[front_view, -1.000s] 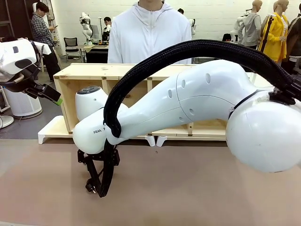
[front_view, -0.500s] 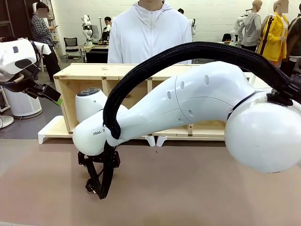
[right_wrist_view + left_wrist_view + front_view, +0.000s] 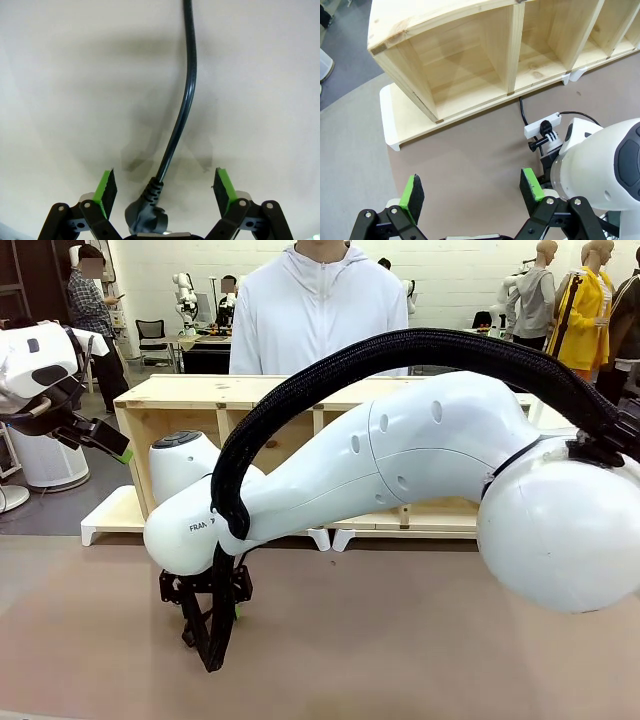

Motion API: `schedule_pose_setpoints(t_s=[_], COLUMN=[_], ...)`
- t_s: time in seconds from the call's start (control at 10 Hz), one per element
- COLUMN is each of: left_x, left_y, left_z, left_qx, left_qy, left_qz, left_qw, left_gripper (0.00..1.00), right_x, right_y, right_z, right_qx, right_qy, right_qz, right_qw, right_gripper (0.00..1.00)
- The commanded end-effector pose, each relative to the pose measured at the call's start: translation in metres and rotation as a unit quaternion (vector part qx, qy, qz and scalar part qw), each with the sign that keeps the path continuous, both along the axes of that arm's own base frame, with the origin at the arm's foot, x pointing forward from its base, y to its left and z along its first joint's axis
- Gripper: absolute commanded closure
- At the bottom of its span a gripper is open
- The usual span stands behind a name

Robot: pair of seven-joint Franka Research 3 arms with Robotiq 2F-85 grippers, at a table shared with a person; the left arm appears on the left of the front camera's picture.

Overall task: Perform cable management.
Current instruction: When the cord part of the Power Cable appears at the lower middle area of the table and stops, grasp the cord part of the Power Cable.

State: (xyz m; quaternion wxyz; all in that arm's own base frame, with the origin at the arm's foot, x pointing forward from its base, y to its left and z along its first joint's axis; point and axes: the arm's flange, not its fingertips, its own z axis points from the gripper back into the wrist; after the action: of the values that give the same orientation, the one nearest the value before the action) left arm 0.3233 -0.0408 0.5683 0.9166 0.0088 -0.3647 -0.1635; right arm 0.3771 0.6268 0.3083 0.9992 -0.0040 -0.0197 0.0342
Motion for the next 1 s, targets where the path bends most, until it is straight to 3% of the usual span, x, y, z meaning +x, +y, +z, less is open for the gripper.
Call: schedule_pose_setpoints(t_s=[0.0, 0.2, 0.4, 0.9], left_x=[0.000, 0.000, 0.000, 0.000], left_y=[0.001, 0.001, 0.001, 0.001], left_z=[0.000, 0.000, 0.000, 0.000], left_qx=[-0.003, -0.003, -0.003, -0.003], left_qy=[0.000, 0.000, 0.000, 0.000], left_qz=[0.003, 0.003, 0.003, 0.003], left_qw=[1.000, 1.000, 1.000, 1.000], left_gripper=[0.00, 0.00, 0.00, 0.00], right_x=[0.001, 0.010, 0.012, 0.016], right_y=[0.006, 0.003, 0.004, 0.004], right_z=[0.003, 0.004, -0.001, 0.000], right_qx=[-0.019, -0.034, -0.045, -0.048], right_qy=[0.005, -0.001, 0.008, 0.016], right_qz=[0.036, 0.045, 0.046, 0.051], right_qw=[0.999, 0.998, 0.998, 0.997], right_gripper=[0.00, 0.00, 0.07, 0.48])
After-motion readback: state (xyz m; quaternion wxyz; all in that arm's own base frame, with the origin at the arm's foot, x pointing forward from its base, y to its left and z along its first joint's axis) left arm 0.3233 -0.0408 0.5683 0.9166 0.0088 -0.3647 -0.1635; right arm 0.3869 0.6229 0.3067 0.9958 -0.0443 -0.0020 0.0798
